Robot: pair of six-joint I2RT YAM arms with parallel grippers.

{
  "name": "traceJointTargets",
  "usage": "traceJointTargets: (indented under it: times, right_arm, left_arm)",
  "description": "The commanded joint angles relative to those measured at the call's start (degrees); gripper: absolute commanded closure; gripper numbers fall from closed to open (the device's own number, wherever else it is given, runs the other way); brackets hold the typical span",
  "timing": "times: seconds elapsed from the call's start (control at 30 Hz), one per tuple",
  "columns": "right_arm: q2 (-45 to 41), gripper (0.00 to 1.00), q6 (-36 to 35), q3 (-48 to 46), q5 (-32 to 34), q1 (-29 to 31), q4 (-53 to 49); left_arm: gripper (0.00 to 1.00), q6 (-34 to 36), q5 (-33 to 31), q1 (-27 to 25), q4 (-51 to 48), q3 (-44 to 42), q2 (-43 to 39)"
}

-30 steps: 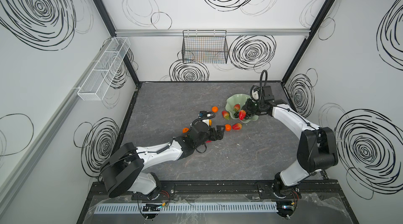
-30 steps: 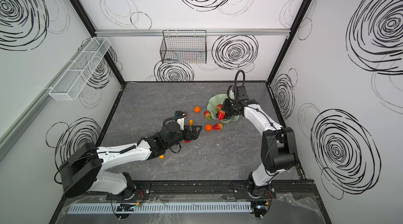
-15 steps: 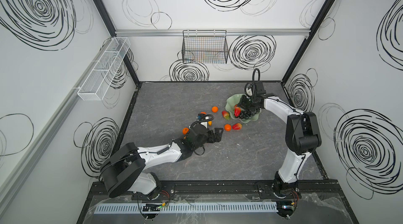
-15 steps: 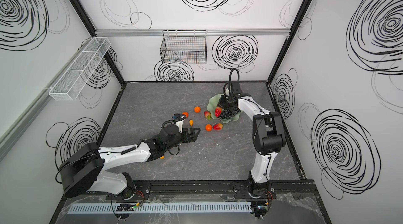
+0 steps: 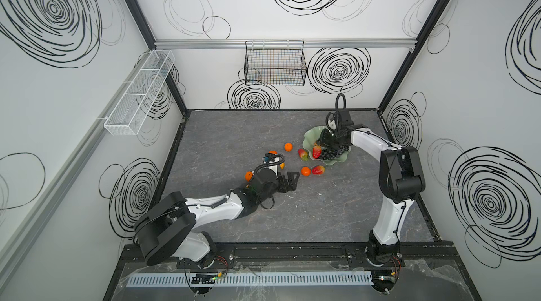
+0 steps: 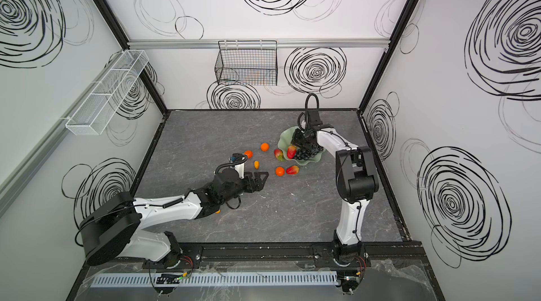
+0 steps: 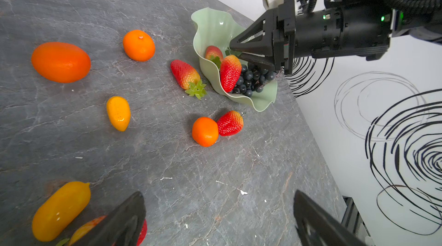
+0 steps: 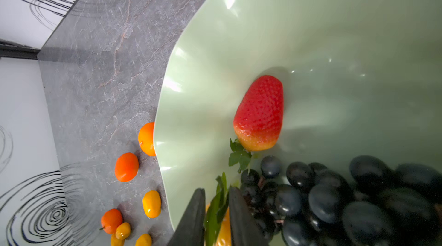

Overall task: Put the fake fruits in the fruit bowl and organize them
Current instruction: 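Lower the small strawberry into the bowl and open the right gripper, then move the right gripper to the strawberry among the yellow kumquats while the left draws back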

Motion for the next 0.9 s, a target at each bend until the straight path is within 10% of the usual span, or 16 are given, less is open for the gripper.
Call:
traceJointTargets:
  times: [0.0, 0.5, 0.87]
  right_arm:
    - [0.89, 0.71, -0.62, 2.17, 0.51, 0.43, -0.72]
    - [-13.94, 0.58, -3.44, -2.83, 6.95, 2.83, -4.19]
    - [-25.72, 0.58, -6.53, -13.60, 15.34, 19.65, -3.51]
  left_arm:
    - [0.01, -0.25, -0.93, 0.53, 2.50, -0.83, -0.95]
    - [0.01, 0.85, -6.52, -2.73, -10.52, -2.28, -13.90]
    - [0.01, -5.17, -15.01, -6.35, -24.85, -12.18, -33.76]
